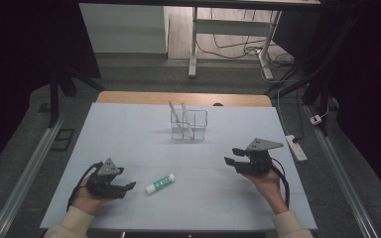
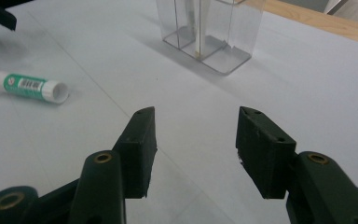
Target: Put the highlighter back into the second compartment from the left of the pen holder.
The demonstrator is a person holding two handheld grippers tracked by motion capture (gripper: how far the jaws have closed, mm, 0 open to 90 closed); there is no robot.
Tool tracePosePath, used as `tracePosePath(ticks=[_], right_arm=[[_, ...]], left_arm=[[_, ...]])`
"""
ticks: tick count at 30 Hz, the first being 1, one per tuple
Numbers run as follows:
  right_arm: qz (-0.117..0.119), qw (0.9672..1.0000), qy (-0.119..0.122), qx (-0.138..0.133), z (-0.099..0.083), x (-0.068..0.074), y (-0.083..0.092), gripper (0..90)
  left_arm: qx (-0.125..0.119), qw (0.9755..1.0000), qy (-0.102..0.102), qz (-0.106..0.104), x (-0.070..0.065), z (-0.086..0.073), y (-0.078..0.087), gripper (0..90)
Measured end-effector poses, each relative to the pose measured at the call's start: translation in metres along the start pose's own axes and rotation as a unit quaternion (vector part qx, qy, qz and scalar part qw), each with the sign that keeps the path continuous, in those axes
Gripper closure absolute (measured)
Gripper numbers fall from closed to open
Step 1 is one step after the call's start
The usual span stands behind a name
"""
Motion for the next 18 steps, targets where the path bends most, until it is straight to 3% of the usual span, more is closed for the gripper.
tracePosePath(ticks=[18], right_arm=[[-0.015, 0.9994, 0.017, 0.028, -0.024, -0.004, 0.019, 46.0]], left_arm=[[-0.004, 1.0000, -0.002, -0.007, 0.000, 0.006, -0.004, 28.9]])
Point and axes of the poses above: each handheld gripper's, and its own axes: y roughly backward along the jaws, z roughly out of its top, x roughly to its left, the point moved 5 cm from there along -y, roughly forward along the jaws, and after that the axes turned 9 degrees about -x, right-handed, at the moved point
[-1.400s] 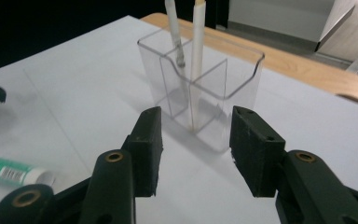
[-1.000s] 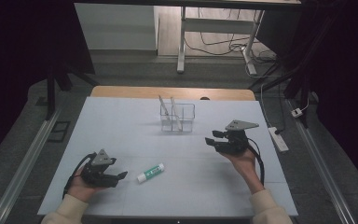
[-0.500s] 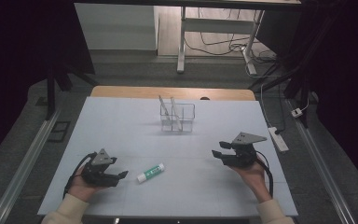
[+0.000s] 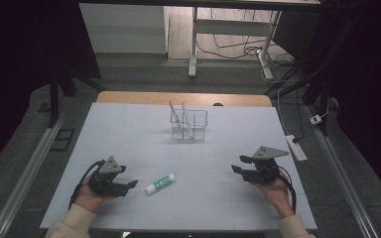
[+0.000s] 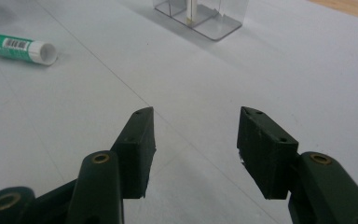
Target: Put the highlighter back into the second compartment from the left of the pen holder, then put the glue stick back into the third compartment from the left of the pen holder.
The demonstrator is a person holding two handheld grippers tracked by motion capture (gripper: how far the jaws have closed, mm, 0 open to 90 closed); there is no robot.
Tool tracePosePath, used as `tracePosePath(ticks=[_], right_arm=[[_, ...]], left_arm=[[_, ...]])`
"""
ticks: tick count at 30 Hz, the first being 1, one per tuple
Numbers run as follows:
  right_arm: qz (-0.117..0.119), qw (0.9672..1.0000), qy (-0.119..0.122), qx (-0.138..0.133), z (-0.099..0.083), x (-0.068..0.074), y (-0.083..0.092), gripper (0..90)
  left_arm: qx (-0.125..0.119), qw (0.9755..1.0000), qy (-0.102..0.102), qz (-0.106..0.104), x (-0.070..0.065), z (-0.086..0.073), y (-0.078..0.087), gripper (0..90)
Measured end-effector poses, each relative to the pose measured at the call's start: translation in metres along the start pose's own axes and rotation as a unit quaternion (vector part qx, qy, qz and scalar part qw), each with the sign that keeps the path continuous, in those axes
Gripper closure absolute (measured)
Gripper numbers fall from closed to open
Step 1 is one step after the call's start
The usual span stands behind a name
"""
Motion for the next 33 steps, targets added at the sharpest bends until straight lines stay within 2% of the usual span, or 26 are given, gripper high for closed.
tracePosePath(ticks=[11, 23, 29, 33], right_arm=[[0.003, 0.9999, 0.004, 0.012, -0.005, -0.003, 0.000, 45.7], [0.005, 0.9998, -0.001, 0.018, -0.011, 0.001, 0.002, 45.6], [0.004, 0.9998, 0.000, 0.022, -0.013, 0.001, 0.004, 45.5], [0.004, 0.9998, -0.002, 0.020, -0.013, 0.002, 0.005, 45.4]], left_arm=[[-0.002, 1.0000, -0.004, 0.003, -0.001, 0.004, 0.000, 28.9], [-0.008, 0.9998, -0.015, 0.002, -0.005, 0.014, 0.000, 28.9], [-0.008, 0.9997, -0.021, -0.005, -0.009, 0.022, 0.000, 28.9], [-0.006, 0.9995, -0.025, -0.018, -0.015, 0.029, -0.001, 29.0]])
Point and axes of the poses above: each handheld gripper's, and its own axes: y roughly backward along the jaws, z roughly out of its top, x roughly to its left, the point moved 5 cm from there along -y, roughly forward along the jaws, and after that the axes turned 9 degrees about -x, right-handed, at the moved point
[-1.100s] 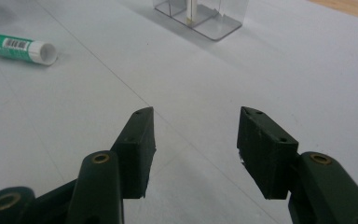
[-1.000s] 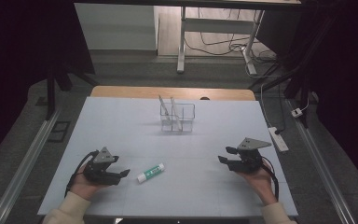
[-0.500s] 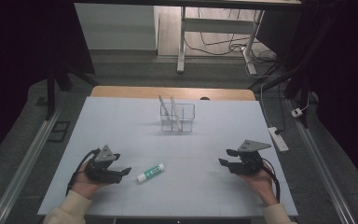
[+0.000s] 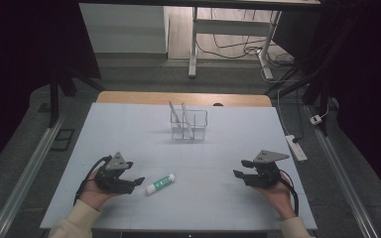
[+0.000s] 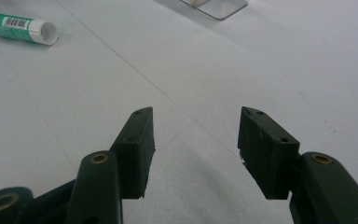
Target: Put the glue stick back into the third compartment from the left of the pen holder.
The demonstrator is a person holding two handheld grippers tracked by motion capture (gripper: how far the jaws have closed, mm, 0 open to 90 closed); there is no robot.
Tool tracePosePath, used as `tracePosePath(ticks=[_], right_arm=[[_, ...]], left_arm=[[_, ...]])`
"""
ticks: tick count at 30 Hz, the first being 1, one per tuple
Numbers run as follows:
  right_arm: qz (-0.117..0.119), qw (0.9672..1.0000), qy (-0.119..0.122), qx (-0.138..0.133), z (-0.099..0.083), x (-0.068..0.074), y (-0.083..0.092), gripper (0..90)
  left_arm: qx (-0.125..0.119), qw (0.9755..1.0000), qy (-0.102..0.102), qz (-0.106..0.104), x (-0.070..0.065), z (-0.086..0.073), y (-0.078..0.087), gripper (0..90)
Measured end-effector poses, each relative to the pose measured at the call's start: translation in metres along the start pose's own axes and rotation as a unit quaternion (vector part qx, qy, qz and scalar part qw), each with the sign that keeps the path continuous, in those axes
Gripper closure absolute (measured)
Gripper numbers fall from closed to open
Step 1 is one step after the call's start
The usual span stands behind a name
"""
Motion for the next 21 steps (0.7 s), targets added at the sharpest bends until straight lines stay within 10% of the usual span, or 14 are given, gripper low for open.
tracePosePath(ticks=[11, 21], right_arm=[[-0.003, 1.0000, 0.000, 0.002, -0.001, 0.000, 0.001, 45.1], [-0.006, 1.0000, -0.001, 0.005, -0.002, 0.000, 0.000, 44.7]], left_arm=[[0.032, 0.9986, -0.025, -0.034, -0.015, 0.020, -0.011, 31.2], [0.103, 0.9912, -0.054, -0.064, -0.028, 0.034, -0.040, 30.0]])
Point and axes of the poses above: each handheld gripper's, and its own axes: y roughly backward along the jaws, z roughly out of its top, x roughly to its left, the point moved 5 cm from there along -y, roughly forward along the jaws, and after that the axes turned 9 degrees about -x, right-handed, at the moved point
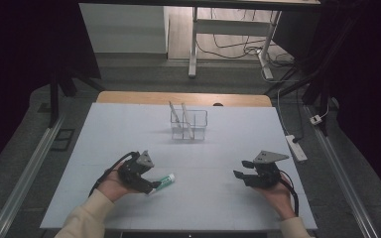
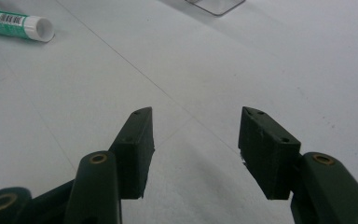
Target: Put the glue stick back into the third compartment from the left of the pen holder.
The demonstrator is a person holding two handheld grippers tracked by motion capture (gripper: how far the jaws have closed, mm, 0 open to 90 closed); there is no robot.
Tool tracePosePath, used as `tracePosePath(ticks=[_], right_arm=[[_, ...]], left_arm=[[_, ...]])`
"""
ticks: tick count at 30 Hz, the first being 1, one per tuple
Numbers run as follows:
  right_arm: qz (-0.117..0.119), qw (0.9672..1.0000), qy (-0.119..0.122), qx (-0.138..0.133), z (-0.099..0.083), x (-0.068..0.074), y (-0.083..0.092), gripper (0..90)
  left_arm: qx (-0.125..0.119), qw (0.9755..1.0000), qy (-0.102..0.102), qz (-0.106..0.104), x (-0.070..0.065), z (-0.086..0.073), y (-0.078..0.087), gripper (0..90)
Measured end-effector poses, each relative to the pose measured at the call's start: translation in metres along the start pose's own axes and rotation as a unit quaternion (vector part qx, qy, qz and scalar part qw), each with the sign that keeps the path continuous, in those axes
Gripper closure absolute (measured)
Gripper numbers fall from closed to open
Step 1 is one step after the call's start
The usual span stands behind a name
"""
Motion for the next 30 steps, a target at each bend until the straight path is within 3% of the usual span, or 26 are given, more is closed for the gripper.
tracePosePath(ticks=[15, 30], right_arm=[[0.001, 1.0000, 0.000, 0.001, -0.001, -0.001, 0.000, 44.0], [0.003, 1.0000, 0.000, 0.006, -0.002, 0.000, -0.002, 43.7]], left_arm=[[0.052, 0.9984, -0.002, -0.022, -0.004, -0.008, -0.017, 31.9], [0.076, 0.9962, -0.002, -0.043, -0.003, -0.014, -0.024, 51.0]])
Point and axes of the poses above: each handheld gripper's, and its own axes: y roughly backward along the jaws, z roughly out of its top, x roughly to its left, the point moved 5 cm from there along -y, roughly forward along the jaws, and after that the axes turned 9 degrees about -x, right-handed, at the moved point
